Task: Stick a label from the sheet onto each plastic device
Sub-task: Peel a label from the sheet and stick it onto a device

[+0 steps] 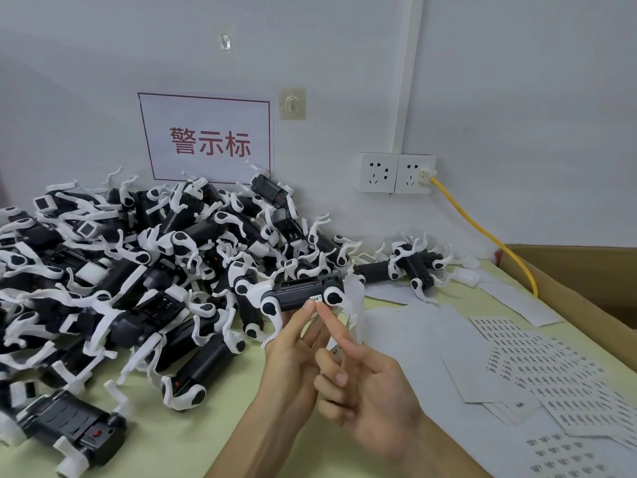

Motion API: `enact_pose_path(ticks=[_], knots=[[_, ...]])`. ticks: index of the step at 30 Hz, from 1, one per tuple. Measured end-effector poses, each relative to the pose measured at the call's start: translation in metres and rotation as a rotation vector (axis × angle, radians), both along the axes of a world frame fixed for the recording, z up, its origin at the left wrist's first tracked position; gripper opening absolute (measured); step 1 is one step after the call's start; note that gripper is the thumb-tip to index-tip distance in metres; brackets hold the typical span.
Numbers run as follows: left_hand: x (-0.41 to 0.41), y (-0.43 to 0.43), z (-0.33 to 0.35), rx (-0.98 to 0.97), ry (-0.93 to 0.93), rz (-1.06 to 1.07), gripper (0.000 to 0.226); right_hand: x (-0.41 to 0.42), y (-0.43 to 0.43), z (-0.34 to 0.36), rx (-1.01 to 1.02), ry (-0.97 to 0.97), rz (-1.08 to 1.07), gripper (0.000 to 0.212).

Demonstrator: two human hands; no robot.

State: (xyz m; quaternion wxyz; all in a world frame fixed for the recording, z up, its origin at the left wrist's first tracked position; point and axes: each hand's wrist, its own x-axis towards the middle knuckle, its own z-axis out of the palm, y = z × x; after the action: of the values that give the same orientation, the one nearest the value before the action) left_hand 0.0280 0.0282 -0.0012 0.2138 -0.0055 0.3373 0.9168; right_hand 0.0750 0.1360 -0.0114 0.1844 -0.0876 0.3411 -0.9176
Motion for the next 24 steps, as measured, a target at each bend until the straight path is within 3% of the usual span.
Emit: enact_pose_path(ticks=[5, 24], knots=[[0.0001, -0.0001, -0.0001, -0.02, 0.01, 0.03, 0.018, -0.0008, -0.0003, -0.0015, -0.01, -0.012, 0.006, 0.046], [0.0009, 0.0016, 0.0007, -0.089, -0.047, 0.203, 0.052, -0.0025, -0.002, -0.0063, -0.013, -0.018, 0.028, 0.045]])
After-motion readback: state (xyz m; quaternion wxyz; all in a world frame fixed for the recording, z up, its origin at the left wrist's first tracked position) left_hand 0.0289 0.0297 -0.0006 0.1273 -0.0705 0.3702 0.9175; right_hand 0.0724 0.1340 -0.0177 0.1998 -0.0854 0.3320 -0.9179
